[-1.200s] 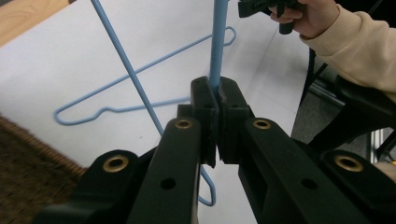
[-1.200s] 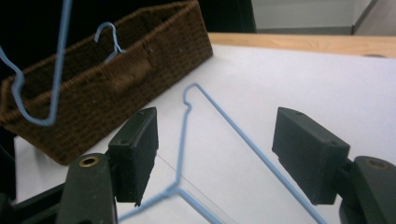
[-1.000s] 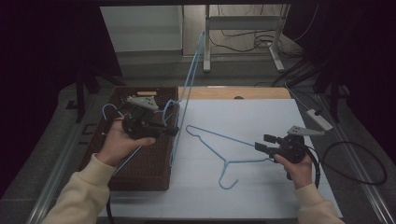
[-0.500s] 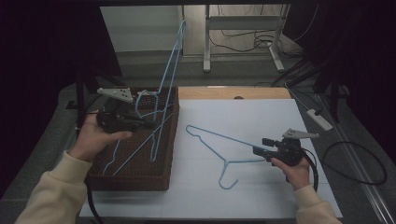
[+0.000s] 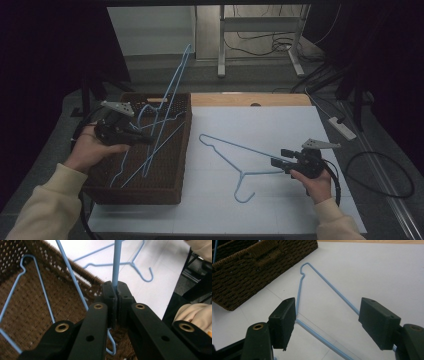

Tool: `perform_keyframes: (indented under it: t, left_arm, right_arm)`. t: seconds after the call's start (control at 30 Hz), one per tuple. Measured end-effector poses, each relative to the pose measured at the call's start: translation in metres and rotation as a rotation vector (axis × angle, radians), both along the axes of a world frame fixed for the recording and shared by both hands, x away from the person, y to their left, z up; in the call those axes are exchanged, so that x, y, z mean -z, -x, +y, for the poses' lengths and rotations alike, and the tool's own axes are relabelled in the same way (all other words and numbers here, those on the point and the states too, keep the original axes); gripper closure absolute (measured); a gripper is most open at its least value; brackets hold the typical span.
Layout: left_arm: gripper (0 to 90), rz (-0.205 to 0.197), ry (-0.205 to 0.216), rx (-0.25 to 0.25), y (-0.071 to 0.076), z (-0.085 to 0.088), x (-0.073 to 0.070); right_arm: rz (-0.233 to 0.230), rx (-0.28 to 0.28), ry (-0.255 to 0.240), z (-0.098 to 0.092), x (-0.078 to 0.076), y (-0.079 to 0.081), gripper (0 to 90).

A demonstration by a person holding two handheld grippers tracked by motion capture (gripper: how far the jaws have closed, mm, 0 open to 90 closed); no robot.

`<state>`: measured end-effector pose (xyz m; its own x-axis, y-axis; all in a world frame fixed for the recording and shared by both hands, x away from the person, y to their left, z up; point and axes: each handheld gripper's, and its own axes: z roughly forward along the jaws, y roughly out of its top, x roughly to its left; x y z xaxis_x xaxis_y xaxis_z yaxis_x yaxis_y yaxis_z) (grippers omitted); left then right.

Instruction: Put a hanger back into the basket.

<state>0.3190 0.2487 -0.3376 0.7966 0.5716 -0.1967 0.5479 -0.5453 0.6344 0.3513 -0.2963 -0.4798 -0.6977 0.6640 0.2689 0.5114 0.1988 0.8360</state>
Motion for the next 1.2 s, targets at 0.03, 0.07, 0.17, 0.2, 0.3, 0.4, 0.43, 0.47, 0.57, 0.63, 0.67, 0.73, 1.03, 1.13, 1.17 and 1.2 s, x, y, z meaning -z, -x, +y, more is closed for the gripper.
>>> perform_keyframes:
  t: [0.03,0.07,0.17,0.2,0.3,0.4,0.43,0.47,0.57,0.63,0.67,0.73,1.03,1.13,1.17,1.2]
  left_arm:
    - [88.1,0.006,-0.002,-0.009,-0.001,0.003,0.003]
    - [88.0,0.008,-0.005,-0.013,-0.001,0.005,0.005]
    - [88.1,0.018,-0.015,-0.026,-0.002,0.011,0.009]
    - [88.1,0.02,-0.02,-0.031,-0.003,0.012,0.01]
    - [88.0,0.032,-0.039,-0.046,-0.005,0.02,0.015]
    - [88.1,0.043,-0.052,-0.057,-0.006,0.024,0.019]
    - [88.1,0.058,-0.073,-0.06,-0.007,0.026,0.022]
    - [88.1,0.058,-0.073,-0.06,-0.007,0.026,0.022]
    - [88.1,0.085,-0.113,-0.057,-0.011,0.028,0.03]
    - [88.1,0.108,-0.133,-0.06,-0.013,0.029,0.035]
    - [88.1,0.116,-0.135,-0.062,-0.014,0.03,0.037]
    - [88.1,0.132,-0.143,-0.069,-0.016,0.031,0.042]
    - [88.0,0.207,-0.171,-0.079,-0.02,0.037,0.066]
    - [88.1,0.229,-0.185,-0.081,-0.021,0.038,0.072]
    - [88.0,0.24,-0.19,-0.085,-0.022,0.038,0.075]
    - [88.0,0.249,-0.196,-0.09,-0.022,0.038,0.077]
  right_arm:
    - [0.0,-0.001,0.002,0.0,0.0,0.0,30.5]
    - [0.001,-0.001,0.007,0.002,0.001,0.0,30.5]
    - [0.002,-0.006,0.016,0.003,0.002,0.0,30.6]
    - [0.004,-0.008,0.019,0.003,0.002,0.0,30.5]
    - [0.004,-0.01,0.023,0.004,0.003,0.0,30.5]
    - [0.005,-0.009,0.023,0.004,0.004,0.0,30.5]
    - [0.007,-0.01,0.025,0.004,0.004,0.0,30.6]
    - [0.007,-0.01,0.025,0.004,0.004,0.0,30.6]
    - [0.009,-0.01,0.029,0.005,0.005,0.0,30.6]
    - [0.009,-0.013,0.032,0.006,0.005,0.0,30.5]
    - [0.011,-0.014,0.033,0.006,0.005,0.0,30.5]
    - [0.01,-0.015,0.037,0.006,0.006,0.0,30.6]
    - [0.015,-0.017,0.043,0.006,0.007,0.0,30.6]
    - [0.016,-0.017,0.045,0.007,0.007,0.0,30.6]
    - [0.013,-0.017,0.047,0.008,0.008,0.0,30.6]
    - [0.013,-0.017,0.047,0.008,0.008,0.0,30.6]
